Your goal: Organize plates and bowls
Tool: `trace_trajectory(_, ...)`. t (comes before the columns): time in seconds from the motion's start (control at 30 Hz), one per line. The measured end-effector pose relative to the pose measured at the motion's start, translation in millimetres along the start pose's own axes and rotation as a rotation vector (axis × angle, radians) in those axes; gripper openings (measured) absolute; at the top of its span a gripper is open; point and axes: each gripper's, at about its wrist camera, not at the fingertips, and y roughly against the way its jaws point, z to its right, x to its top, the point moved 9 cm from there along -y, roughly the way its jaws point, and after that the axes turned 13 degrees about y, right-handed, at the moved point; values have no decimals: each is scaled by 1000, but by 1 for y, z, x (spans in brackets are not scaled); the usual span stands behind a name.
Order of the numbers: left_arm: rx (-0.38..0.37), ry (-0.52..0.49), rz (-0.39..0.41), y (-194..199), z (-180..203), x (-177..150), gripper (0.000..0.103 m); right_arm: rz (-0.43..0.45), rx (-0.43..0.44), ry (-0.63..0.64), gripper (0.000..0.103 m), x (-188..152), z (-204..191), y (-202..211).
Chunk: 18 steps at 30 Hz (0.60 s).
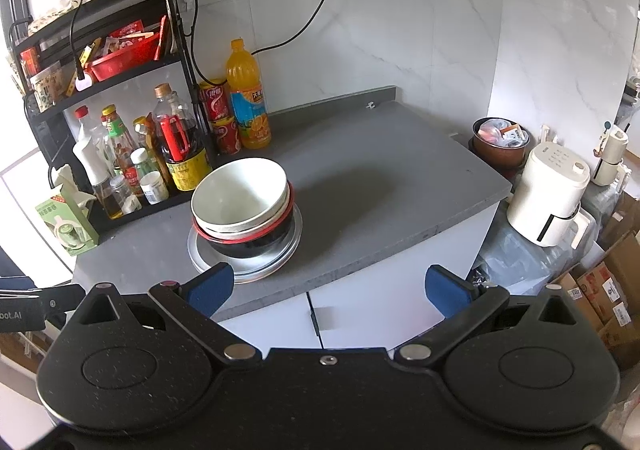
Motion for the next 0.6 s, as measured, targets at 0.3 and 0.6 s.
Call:
trace_trajectory(0.3, 5, -5, 6, 5, -3, -1, 95, -10, -3, -2, 103, -6, 3, 4)
trace_trajectory(0.6, 2, -18, 13, 8, -2, 2, 95, -14, -10, -10, 103, -11, 7, 8)
